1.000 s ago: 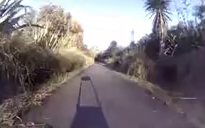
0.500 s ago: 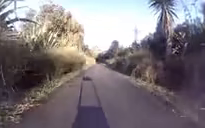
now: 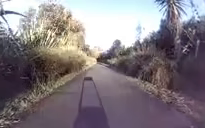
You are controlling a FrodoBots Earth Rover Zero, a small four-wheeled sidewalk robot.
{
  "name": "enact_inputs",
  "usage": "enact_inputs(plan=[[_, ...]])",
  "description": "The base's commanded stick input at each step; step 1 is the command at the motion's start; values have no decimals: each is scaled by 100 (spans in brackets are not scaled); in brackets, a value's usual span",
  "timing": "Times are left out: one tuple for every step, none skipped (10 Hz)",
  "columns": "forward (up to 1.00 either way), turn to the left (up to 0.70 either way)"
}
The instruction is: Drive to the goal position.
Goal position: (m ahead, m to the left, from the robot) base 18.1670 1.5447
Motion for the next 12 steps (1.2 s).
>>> enact_inputs(plan=[[100, 0], [100, 0], [100, 0], [100, 0], [100, 0], [100, 0], [100, 0], [100, 0], [100, 0], [100, -5], [100, -19], [100, -33]])
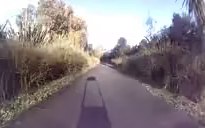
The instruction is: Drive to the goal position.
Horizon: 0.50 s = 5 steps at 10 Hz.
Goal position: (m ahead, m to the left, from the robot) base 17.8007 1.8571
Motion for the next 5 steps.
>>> enact_inputs(plan=[[100, -40], [100, -40], [100, -40], [100, -32], [100, -19]])
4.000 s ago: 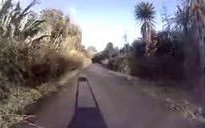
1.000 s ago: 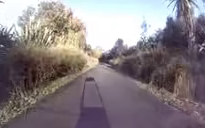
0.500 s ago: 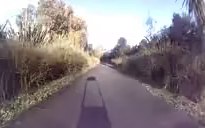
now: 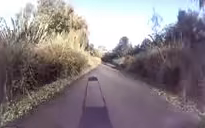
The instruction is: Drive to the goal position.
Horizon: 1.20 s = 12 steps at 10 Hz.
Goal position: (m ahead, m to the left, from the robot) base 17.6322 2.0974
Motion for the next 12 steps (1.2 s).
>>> enact_inputs(plan=[[100, -6], [100, 0], [100, 0], [100, 0], [100, 0], [100, 0], [100, 0], [100, 0], [100, 0], [100, 0], [100, 0], [100, 0]])
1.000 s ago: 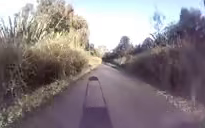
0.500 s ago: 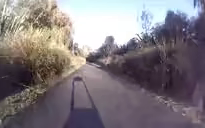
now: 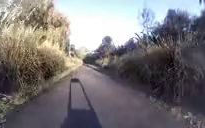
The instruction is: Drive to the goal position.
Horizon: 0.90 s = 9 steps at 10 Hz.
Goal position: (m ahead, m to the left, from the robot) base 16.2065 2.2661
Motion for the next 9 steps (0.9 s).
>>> enact_inputs(plan=[[100, 0], [100, 0], [100, 0], [100, 0], [100, 0], [100, 0], [100, 0], [100, 0], [100, 0]])
